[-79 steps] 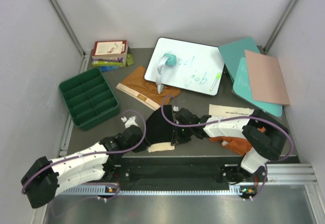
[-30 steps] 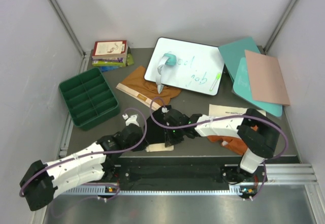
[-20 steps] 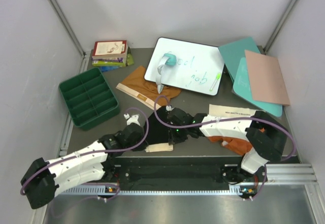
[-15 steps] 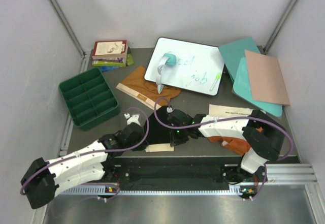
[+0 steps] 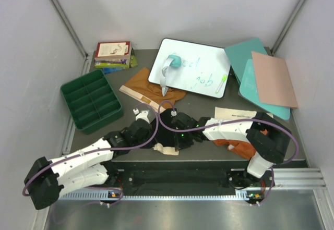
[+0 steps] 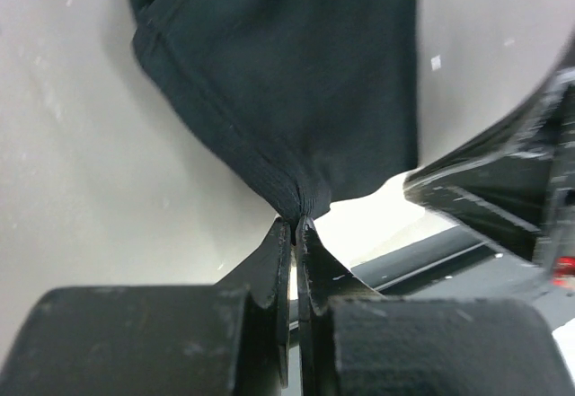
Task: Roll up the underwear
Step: Fold the underwear at the corner of the board.
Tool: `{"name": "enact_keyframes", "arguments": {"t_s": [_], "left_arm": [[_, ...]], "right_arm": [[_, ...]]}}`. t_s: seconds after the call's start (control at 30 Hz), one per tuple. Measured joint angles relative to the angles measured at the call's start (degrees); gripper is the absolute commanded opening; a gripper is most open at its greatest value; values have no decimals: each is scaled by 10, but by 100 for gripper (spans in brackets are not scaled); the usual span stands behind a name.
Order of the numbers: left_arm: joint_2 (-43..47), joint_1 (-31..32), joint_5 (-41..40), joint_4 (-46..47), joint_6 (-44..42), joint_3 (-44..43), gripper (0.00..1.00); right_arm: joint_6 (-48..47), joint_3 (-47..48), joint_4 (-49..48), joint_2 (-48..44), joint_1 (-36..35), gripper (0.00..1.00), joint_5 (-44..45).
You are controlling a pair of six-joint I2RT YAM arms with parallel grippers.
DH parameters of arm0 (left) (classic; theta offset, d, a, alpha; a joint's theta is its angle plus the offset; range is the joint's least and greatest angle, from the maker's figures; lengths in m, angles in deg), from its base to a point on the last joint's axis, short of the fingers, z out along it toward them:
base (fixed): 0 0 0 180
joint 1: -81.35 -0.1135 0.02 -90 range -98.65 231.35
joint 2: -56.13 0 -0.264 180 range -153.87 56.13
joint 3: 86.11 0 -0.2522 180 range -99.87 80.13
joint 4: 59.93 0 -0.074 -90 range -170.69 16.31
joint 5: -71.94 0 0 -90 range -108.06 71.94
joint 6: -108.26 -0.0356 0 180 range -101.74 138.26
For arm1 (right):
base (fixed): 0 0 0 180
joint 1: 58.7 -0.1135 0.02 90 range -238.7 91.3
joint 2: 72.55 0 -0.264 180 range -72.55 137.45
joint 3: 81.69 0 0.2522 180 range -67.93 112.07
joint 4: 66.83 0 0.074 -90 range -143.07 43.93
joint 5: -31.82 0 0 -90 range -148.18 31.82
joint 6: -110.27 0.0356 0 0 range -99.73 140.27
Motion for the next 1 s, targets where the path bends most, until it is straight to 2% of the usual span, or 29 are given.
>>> {"name": "enact_keyframes", "arguments": {"t_s": [0.27, 0.43, 0.7, 1.0], "left_arm": [[-32, 6, 19, 40, -10, -20, 0], [-106, 37, 28, 90, -11, -38, 0], [-168, 65, 29, 148, -11, -51, 0], [-193, 91, 20, 194, 12, -43, 0]], "right_arm": [[4, 0, -1, 0, 0, 6, -1], [5, 0, -2, 1, 1, 6, -3], [14, -2, -5, 2, 1, 6, -5], [30, -17, -21, -8, 4, 10, -4]]}}
